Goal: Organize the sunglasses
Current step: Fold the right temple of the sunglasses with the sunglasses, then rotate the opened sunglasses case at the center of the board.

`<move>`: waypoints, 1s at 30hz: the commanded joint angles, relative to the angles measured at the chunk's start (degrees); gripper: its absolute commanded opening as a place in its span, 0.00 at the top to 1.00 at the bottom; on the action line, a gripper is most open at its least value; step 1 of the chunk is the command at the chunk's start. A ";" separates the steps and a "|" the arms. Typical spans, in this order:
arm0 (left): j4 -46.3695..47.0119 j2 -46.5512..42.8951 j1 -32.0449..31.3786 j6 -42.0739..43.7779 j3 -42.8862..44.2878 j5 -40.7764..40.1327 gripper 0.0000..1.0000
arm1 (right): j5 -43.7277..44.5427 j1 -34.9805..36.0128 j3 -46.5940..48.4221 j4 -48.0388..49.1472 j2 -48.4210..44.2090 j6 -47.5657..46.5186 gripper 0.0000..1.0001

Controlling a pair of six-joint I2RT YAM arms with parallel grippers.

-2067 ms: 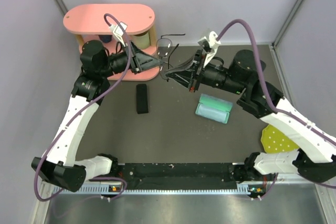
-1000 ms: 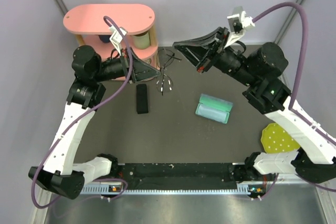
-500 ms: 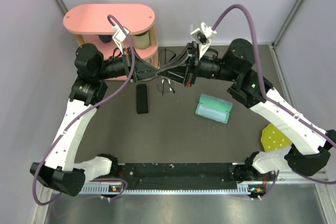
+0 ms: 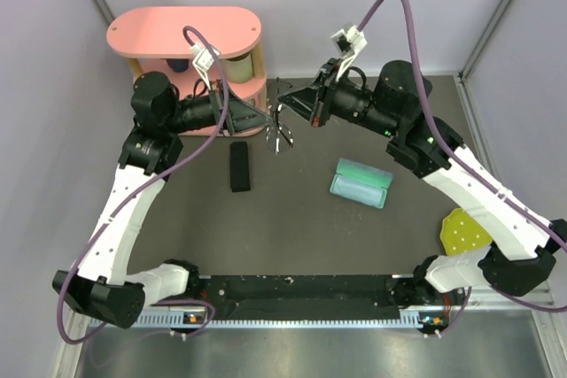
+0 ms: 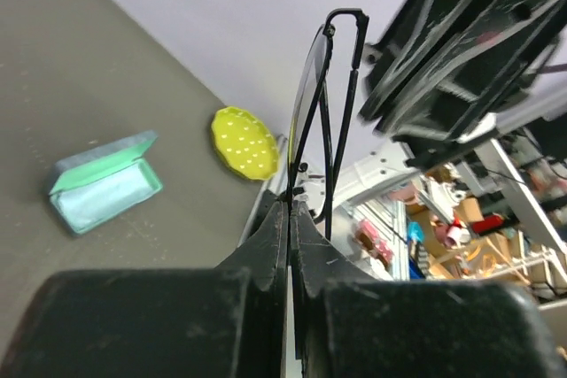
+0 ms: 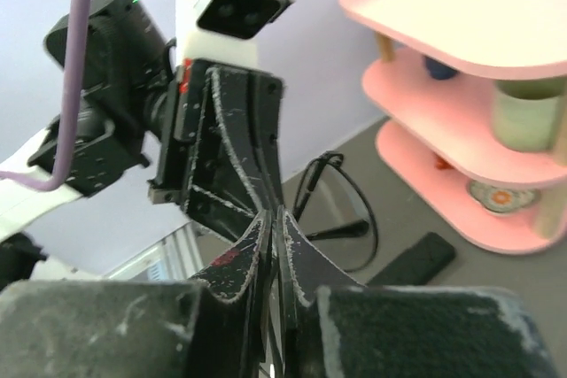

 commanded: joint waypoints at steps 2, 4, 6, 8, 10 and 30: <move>-15.47 -0.45 0.10 11.93 1.89 -13.07 1.00 | 10.75 -2.75 2.70 -7.11 -4.35 -1.17 0.74; -17.69 -0.10 0.10 13.42 0.50 -16.35 1.00 | 11.02 -5.12 2.45 -14.05 -4.09 -0.12 0.53; -21.98 -0.01 0.19 14.39 -0.39 -23.54 1.00 | 9.44 -9.24 -1.05 -18.88 -3.91 -0.29 0.45; -24.63 0.25 0.28 15.44 -1.53 -27.94 1.00 | 8.57 -11.71 -6.48 -20.92 -4.26 -2.04 0.30; -27.19 -0.01 0.19 16.50 -2.93 -33.57 1.00 | 8.91 -14.71 -10.01 -23.20 -3.91 -7.13 0.24; -29.39 2.45 0.72 19.67 -8.21 -33.94 1.00 | 11.46 -23.94 -9.85 -36.65 19.28 -45.47 0.24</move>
